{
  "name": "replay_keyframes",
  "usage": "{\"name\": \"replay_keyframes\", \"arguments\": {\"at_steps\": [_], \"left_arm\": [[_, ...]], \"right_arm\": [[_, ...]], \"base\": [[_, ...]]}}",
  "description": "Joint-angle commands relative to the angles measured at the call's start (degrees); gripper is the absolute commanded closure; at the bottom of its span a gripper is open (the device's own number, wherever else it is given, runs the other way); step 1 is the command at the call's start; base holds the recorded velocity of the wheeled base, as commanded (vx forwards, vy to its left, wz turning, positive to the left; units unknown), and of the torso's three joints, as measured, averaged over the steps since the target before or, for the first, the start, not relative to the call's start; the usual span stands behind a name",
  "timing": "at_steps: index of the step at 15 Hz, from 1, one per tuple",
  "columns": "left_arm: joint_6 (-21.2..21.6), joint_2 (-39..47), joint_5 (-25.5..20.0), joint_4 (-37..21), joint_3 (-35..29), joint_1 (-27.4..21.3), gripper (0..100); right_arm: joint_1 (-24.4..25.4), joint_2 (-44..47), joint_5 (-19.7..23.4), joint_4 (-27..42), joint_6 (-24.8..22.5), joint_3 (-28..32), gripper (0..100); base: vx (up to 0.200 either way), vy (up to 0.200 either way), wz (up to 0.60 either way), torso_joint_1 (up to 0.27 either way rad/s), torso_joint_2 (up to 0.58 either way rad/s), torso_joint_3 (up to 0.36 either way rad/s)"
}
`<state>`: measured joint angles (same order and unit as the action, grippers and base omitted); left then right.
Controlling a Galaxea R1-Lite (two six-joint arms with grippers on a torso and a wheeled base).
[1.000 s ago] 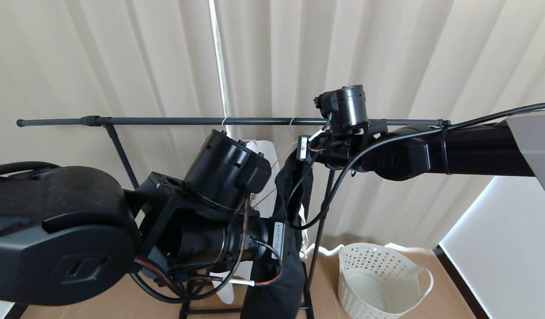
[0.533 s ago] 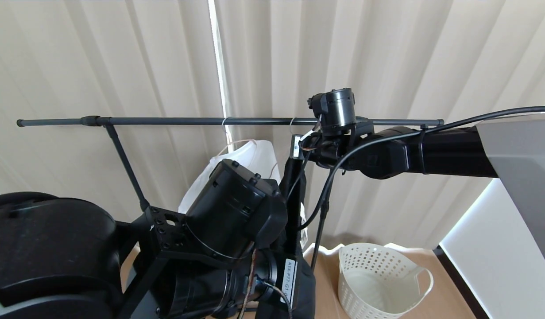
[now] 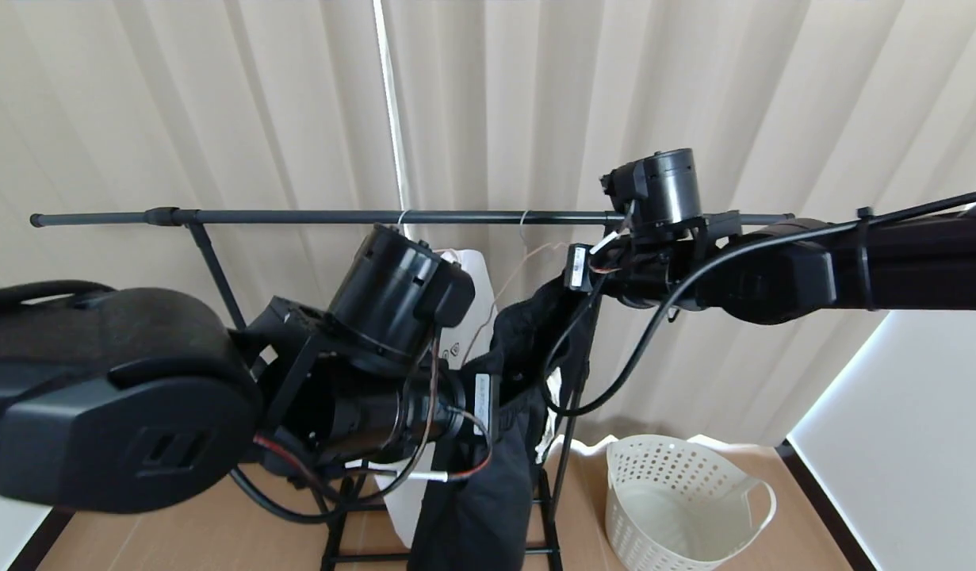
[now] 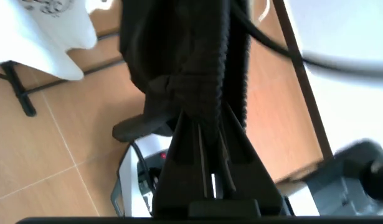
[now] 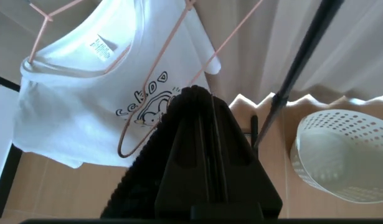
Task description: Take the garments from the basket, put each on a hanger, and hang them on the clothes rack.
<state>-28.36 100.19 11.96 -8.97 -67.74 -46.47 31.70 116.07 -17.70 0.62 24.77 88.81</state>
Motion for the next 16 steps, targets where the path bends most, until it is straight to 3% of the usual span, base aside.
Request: {"name": "replay_keyframes", "arguments": {"at_steps": [1,6,12,13,16], "left_arm": [[0.85,6.07,0.87,0.1,-6.7,4.11,100],[2.52,11.51,3.16,0.01,-17.34,7.53,100],[3.83,11.34,3.25,0.01,-20.32,7.27,100],[3.92,11.34,3.25,0.01,-21.38,7.27,100],[4.36,11.43,3.25,-0.08,-23.75,7.27,100]], "right_arm": [[0.38,-9.46,-0.4,1.84,-1.57,-8.12,100],[1.7,-11.04,-3.22,7.73,-4.47,-12.17,100],[1.7,-11.39,-4.54,10.72,-5.35,-13.13,100],[1.62,-11.48,-5.5,10.54,-6.84,-14.45,0],[1.35,-12.97,-5.77,10.72,-12.91,-18.5,0]], "base": [[0.0,0.0,0.0,0.0,0.0,0.0],[0.0,0.0,0.0,0.0,0.0,0.0],[0.0,0.0,0.0,0.0,0.0,0.0],[0.0,0.0,0.0,0.0,0.0,0.0],[0.0,0.0,0.0,0.0,0.0,0.0]]}}
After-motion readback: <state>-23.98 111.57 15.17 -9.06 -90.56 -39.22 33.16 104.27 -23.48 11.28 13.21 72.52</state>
